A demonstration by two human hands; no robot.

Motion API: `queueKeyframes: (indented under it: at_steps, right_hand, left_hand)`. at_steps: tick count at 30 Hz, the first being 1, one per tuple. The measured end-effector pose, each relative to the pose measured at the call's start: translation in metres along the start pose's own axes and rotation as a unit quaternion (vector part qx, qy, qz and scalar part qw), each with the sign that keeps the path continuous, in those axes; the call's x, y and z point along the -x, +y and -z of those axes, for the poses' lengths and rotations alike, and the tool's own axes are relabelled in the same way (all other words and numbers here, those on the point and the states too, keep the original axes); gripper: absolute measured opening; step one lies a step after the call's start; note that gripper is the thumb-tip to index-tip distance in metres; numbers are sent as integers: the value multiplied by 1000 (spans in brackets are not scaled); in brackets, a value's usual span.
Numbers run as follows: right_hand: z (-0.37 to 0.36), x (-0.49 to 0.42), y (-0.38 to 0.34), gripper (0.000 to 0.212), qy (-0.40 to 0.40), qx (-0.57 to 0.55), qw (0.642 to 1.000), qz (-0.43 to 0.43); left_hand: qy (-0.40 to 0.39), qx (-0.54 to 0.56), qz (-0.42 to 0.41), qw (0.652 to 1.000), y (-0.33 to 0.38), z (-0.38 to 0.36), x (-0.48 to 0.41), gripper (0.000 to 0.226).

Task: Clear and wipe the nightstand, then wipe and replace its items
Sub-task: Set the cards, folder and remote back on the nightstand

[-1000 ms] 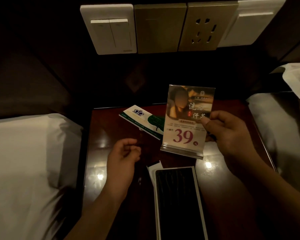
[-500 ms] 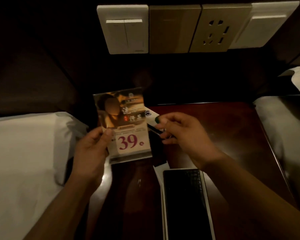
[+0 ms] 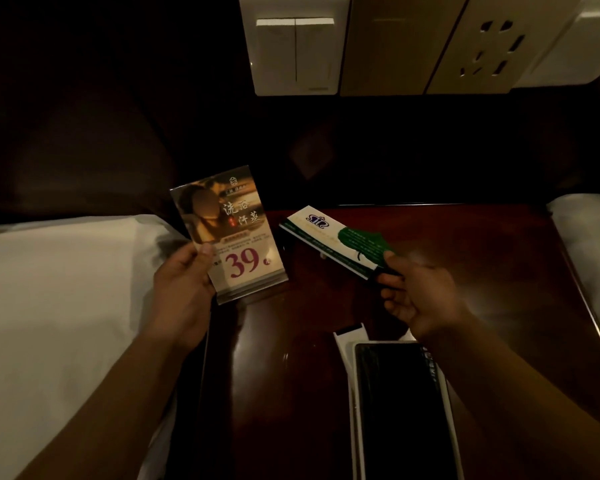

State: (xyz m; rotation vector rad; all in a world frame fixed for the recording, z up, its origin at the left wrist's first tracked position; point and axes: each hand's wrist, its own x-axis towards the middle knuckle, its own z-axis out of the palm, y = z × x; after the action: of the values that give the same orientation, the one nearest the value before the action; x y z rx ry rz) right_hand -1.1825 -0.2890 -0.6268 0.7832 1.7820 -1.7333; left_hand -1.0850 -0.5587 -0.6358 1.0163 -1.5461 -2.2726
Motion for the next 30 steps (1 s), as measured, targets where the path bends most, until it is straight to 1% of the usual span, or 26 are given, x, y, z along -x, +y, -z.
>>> queueKeyframes:
  at_steps: [4, 7, 12, 15, 16, 17, 19, 24, 26, 30]
  right_hand:
    - [-3, -6, -5, 17, -4, -7, 1000, -7]
    - [2, -8, -7, 6, 0, -29, 1000, 13]
    - [34, -13, -11, 8, 48, -45, 996, 57]
    - [61, -14, -10, 1, 59, -14, 995, 76]
    - [70, -14, -8, 1, 61, 2, 994, 90]
    - [77, -14, -7, 2, 62, 17, 993, 103]
    - [86, -15, -3, 3, 58, 35, 990, 120]
    - [91, -22, 6, 5, 45, 38, 988, 144]
    - [93, -24, 9, 6, 37, 45, 986, 154]
    - [95, -28, 14, 7, 18, 50, 984, 170]
  left_hand:
    - [-27, 6, 0, 1000, -1, -2, -6, 22]
    - [-30, -16, -14, 999, -1, -9, -5, 24]
    - [-42, -21, -22, 999, -7, -21, 1, 18]
    - [-66, -57, -67, 994, -12, -23, 0, 16]
    - [-70, -71, -88, 991, -14, -24, -1, 15]
    - [-71, -88, -109, 988, -16, -24, -3, 18]
    - [-76, -110, -136, 982, -19, -27, -8, 27]
    - [-96, -133, -154, 974, -15, -28, -22, 43]
    - [-102, -156, -148, 971, -10, -25, -25, 42]
    - [-83, -184, -157, 967, 2, -22, -26, 31]
